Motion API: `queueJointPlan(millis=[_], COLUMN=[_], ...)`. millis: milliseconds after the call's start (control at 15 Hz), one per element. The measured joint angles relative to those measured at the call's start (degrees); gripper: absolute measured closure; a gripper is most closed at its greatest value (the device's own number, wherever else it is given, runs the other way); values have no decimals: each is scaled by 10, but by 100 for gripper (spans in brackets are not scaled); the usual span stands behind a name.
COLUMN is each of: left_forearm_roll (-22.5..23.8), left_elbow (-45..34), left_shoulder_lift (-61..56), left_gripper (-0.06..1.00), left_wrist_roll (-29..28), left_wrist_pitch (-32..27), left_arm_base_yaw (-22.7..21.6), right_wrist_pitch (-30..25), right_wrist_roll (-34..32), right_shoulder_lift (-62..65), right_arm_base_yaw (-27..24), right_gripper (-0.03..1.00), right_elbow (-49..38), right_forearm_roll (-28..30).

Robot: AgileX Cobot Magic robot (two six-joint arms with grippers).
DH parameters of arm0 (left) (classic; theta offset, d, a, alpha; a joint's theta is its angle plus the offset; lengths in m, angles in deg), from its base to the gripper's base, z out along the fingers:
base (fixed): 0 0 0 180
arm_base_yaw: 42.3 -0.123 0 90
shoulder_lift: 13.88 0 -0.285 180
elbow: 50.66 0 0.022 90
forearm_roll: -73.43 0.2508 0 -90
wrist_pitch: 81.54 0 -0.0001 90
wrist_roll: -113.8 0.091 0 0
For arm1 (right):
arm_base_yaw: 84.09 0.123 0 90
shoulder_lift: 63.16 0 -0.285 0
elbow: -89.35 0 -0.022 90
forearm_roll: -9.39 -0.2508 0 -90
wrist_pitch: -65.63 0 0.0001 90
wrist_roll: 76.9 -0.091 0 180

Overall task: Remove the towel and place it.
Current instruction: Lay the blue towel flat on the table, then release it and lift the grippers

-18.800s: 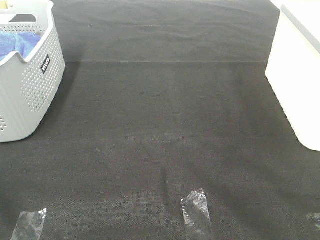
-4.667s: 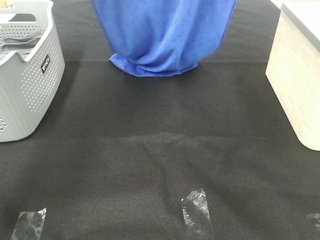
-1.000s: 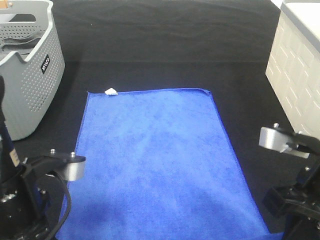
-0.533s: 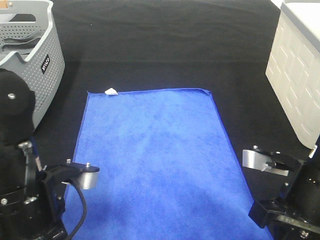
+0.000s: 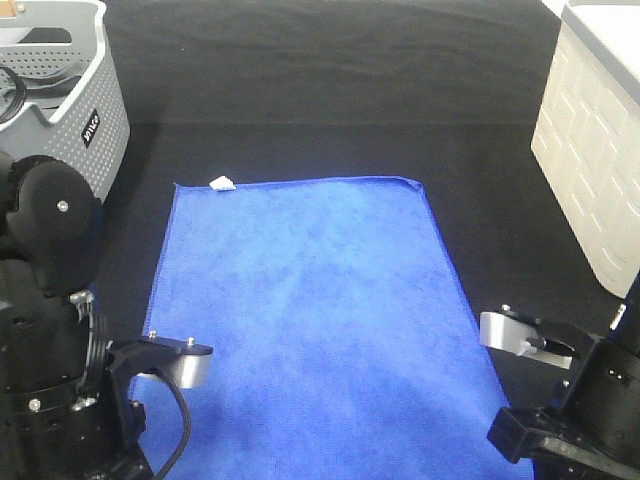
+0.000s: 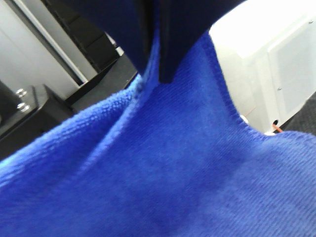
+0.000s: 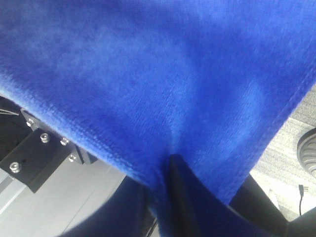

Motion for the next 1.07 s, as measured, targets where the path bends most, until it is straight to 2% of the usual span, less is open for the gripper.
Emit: queueJointPlan(millis=[67,133,200,267,333,400,600,800,1000,1067], left_forearm_roll=[-3,-13,-25,-32,-36,-38,-44,-45,-41,-26], left_elbow=[0,0,0,0,0,0,0,4,51,75], left_shoulder_lift=[0,0,0,0,0,0,0,0,-15,-22], left_gripper=[81,71,52,39,30,26,23,23,23,23], left_wrist_roll=[0,0,0,-1,-2,-2,-2,-2,-2,-2], left_wrist_pitch=[1,1,1,1,-3,-11,-63,-68,-69,-69], left_arm_base_yaw=[0,0,0,0,0,0,0,0,-2,-2], right_wrist_pitch=[0,0,0,0,0,-3,-9,-9,23,34], right_wrist_roll=[0,0,-3,-5,-6,-6,-10,-14,-26,-41], right_shoulder_lift=[0,0,0,0,0,0,7,72,136,145], right_arm_base_yaw=[0,0,0,0,0,0,0,0,-1,-2], right_gripper=[72,64,51,43,39,37,35,35,35,35], right_elbow=[-2,-1,-1,-1,-1,-1,-1,10,74,105], right_forearm_roll=[-2,-7,-13,-16,-18,-19,-19,-21,10,37])
